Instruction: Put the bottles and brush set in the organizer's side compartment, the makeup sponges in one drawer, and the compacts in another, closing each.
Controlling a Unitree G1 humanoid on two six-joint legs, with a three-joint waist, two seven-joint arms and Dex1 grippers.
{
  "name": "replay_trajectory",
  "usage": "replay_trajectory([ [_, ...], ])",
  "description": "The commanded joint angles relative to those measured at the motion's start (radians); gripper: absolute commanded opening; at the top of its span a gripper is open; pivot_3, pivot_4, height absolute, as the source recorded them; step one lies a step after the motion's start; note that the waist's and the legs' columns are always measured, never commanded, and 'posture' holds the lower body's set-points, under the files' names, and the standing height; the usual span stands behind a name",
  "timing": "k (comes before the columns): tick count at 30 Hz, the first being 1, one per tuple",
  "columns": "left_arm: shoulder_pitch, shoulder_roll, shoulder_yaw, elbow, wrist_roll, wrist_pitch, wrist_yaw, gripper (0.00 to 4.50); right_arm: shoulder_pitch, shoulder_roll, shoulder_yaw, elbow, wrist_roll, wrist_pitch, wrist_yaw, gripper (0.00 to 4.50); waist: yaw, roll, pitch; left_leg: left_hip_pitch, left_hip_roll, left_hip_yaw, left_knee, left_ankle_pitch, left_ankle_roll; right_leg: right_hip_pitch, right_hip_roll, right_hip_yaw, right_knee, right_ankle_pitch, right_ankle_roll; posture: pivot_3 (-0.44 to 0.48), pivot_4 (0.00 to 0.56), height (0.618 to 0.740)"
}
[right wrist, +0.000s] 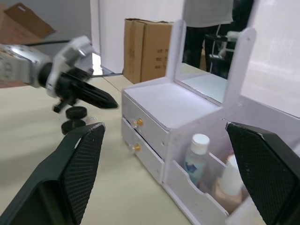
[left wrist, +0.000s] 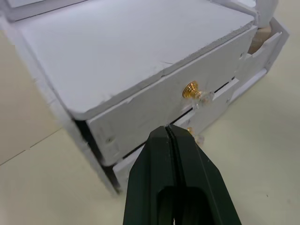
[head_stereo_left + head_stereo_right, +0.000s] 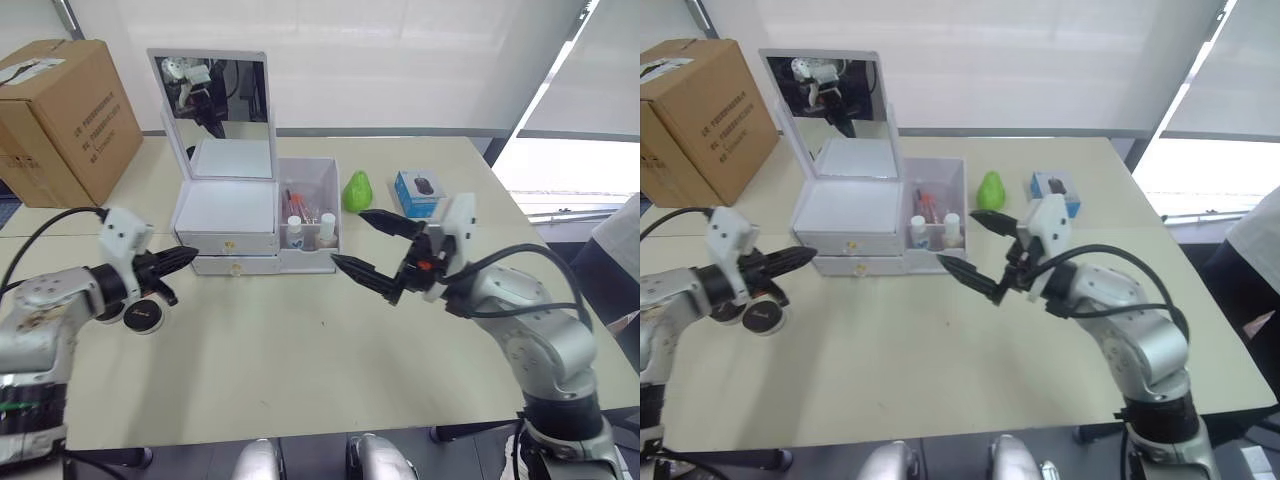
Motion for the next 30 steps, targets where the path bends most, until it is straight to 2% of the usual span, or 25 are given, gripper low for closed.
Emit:
replay_trajectory([
  [1,0.084,0.024,0.161,-0.063,-0.031,0.006,0.015,0.20,0.081,-0.064,-0.127,-0.023,0.012,-0.022,0.028,4.50,0.005,0.000,0.000,0.000,0.000,0.000,0.000,0.000,0.000,0.000,-0.001,0.000,-0.001,-0.001,0.001,0.000,0.150,0.740],
  [3,0.157,0.028,0.240,-0.054,0.001,-0.013,0.045,0.60,0.165,-0.098,-0.217,-0.009,0.022,-0.035,0.049,4.50,0.011,0.000,0.000,-0.001,0.000,0.001,0.000,0.000,0.000,-0.001,-0.001,-0.001,-0.001,-0.001,0.001,0.000,0.150,0.740],
  [7,0.334,0.018,0.344,0.009,0.101,-0.106,0.080,1.85,0.351,-0.148,-0.401,0.096,-0.001,-0.098,0.131,4.50,0.014,0.000,0.000,0.000,0.000,0.002,0.000,0.000,0.000,-0.001,-0.002,-0.001,-0.001,-0.002,0.002,0.000,0.150,0.740],
  [9,0.374,-0.009,0.381,0.057,0.119,-0.159,0.109,2.42,0.430,-0.163,-0.471,0.187,-0.030,-0.153,0.178,4.50,0.015,0.000,0.000,0.001,0.000,0.002,0.000,0.000,0.000,-0.001,-0.002,-0.001,-0.001,-0.002,0.002,0.000,0.150,0.740],
  [15,0.396,-0.036,0.395,0.162,0.158,-0.274,0.162,4.30,0.514,-0.175,-0.530,0.375,-0.088,-0.279,0.250,4.50,0.017,0.000,0.000,0.001,0.000,0.002,0.000,-0.005,-0.008,-0.003,-0.003,-0.002,-0.002,-0.003,0.002,0.000,0.150,0.740],
  [16,0.396,-0.039,0.396,0.169,0.157,-0.283,0.165,4.47,0.517,-0.174,-0.530,0.389,-0.092,-0.291,0.255,4.50,0.016,0.000,0.000,0.000,0.000,0.002,0.000,-0.005,-0.008,-0.003,-0.003,-0.002,-0.002,-0.003,0.002,0.000,0.150,0.740],
  [27,0.384,-0.033,0.389,0.148,0.115,-0.272,0.162,4.47,0.484,-0.151,-0.465,0.363,-0.090,-0.310,0.241,4.50,0.014,0.001,0.001,0.001,0.001,0.002,-0.001,-0.005,-0.008,-0.003,-0.002,-0.002,-0.001,-0.003,0.002,0.000,0.150,0.740],
  [30,0.394,-0.072,0.377,0.093,0.077,-0.266,0.160,4.47,0.441,-0.141,-0.402,0.298,-0.077,-0.276,0.225,4.50,0.012,0.001,0.001,0.001,0.001,0.002,-0.001,-0.005,-0.008,-0.003,-0.002,-0.002,-0.001,-0.003,0.002,0.000,0.150,0.740],
])
